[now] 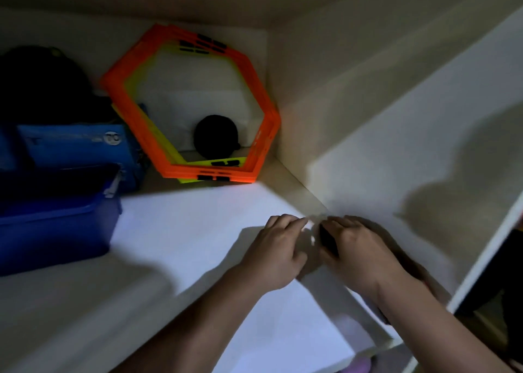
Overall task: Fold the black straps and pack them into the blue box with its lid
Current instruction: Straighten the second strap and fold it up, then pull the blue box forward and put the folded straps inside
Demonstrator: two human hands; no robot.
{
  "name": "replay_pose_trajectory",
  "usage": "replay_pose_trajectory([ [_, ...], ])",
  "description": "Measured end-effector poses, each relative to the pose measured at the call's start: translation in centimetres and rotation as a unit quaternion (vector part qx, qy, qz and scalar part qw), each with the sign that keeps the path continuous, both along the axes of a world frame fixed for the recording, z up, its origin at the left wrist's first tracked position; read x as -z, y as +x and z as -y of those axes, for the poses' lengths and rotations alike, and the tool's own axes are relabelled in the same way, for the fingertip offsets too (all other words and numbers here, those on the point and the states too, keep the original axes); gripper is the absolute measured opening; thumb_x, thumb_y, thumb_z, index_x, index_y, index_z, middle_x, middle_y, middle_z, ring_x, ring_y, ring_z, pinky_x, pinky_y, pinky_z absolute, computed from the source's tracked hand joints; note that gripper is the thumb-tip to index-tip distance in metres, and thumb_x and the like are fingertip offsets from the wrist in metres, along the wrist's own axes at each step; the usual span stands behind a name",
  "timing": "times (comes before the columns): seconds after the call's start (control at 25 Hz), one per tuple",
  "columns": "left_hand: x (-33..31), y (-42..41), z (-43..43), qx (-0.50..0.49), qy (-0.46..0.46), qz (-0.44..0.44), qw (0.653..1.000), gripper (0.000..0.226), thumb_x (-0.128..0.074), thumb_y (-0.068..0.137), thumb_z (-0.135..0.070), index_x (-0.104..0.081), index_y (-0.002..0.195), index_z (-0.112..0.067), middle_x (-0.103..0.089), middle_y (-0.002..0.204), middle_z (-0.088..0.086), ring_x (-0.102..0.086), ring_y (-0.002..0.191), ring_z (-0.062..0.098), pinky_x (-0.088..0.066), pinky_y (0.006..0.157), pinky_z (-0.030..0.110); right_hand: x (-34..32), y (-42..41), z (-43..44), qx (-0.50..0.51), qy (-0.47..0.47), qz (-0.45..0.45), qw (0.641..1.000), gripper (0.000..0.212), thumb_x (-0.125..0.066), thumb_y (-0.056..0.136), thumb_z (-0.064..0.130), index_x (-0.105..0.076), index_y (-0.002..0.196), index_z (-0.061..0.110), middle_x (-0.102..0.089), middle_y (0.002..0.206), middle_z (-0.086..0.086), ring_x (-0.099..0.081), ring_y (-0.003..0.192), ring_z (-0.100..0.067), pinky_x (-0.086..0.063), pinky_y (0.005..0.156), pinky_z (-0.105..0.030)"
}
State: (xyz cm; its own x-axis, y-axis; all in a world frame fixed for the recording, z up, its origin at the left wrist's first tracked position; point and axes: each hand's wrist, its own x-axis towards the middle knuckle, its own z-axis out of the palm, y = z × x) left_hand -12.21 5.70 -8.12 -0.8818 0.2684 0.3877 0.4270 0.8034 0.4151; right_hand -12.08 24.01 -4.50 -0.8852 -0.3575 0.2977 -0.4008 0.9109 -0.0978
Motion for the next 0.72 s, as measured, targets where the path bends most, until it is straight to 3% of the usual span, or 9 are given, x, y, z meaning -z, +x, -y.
replay_pose_trajectory([
  [0.16, -1.3, 3.3, 6.3, -0.071, 0.003, -0.044, 0.996, 0.055, -0.053, 0.087, -0.021, -0.052, 0.142, -0.020, -0.053, 0.135, -0.006, -0.039, 0.129, 0.014, -0.033, 0.108, 0.020, -0.2, 0.5, 6.5, -0.078, -0.049, -0.017, 0.996, 0.041, -0.058, 0.090, 0.036, -0.067, 0.121, 0.011, -0.071, 0.120, -0.007, -0.065, 0.114, -0.028, -0.056, 0.086, -0.042],
  [0.28, -2.2, 6.6, 12.0, -0.148, -0.005, -0.085, 0.985, 0.050, -0.054, 0.088, -0.024, -0.057, 0.138, -0.023, -0.056, 0.131, -0.008, -0.040, 0.126, 0.011, -0.030, 0.099, 0.012, -0.8, 1.4, 12.3, -0.145, -0.082, -0.012, 0.986, 0.048, -0.054, 0.090, 0.039, -0.063, 0.130, 0.014, -0.070, 0.127, -0.003, -0.062, 0.121, -0.024, -0.054, 0.094, -0.039],
  [0.44, -2.5, 10.9, 19.2, -0.214, 0.017, -0.140, 0.967, 0.044, -0.055, 0.084, -0.025, -0.066, 0.127, -0.018, -0.061, 0.119, -0.004, -0.050, 0.111, 0.017, -0.050, 0.093, 0.032, -1.5, 3.0, 19.4, -0.225, -0.114, -0.004, 0.968, 0.056, -0.055, 0.092, 0.038, -0.050, 0.146, 0.023, -0.068, 0.132, -0.002, -0.060, 0.123, -0.022, -0.051, 0.096, -0.036],
  [0.64, -4.2, 14.6, 26.9, -0.358, 0.016, -0.133, 0.924, 0.048, -0.062, 0.080, -0.030, -0.063, 0.127, -0.024, -0.053, 0.131, 0.000, -0.046, 0.118, 0.020, -0.035, 0.105, 0.027, -2.5, 5.5, 27.8, -0.286, -0.152, 0.024, 0.946, 0.064, -0.053, 0.093, 0.044, -0.033, 0.152, 0.030, -0.073, 0.113, -0.008, -0.066, 0.108, -0.029, -0.053, 0.083, -0.039],
  [0.72, -4.5, 15.5, 29.9, -0.437, 0.058, -0.130, 0.888, 0.053, -0.057, 0.076, -0.038, -0.064, 0.126, -0.022, -0.052, 0.134, 0.010, -0.047, 0.124, 0.029, -0.034, 0.107, 0.034, -2.6, 5.6, 30.9, -0.282, -0.162, 0.033, 0.945, 0.068, -0.053, 0.093, 0.048, -0.029, 0.154, 0.031, -0.073, 0.103, -0.009, -0.066, 0.102, -0.031, -0.052, 0.079, -0.039],
])
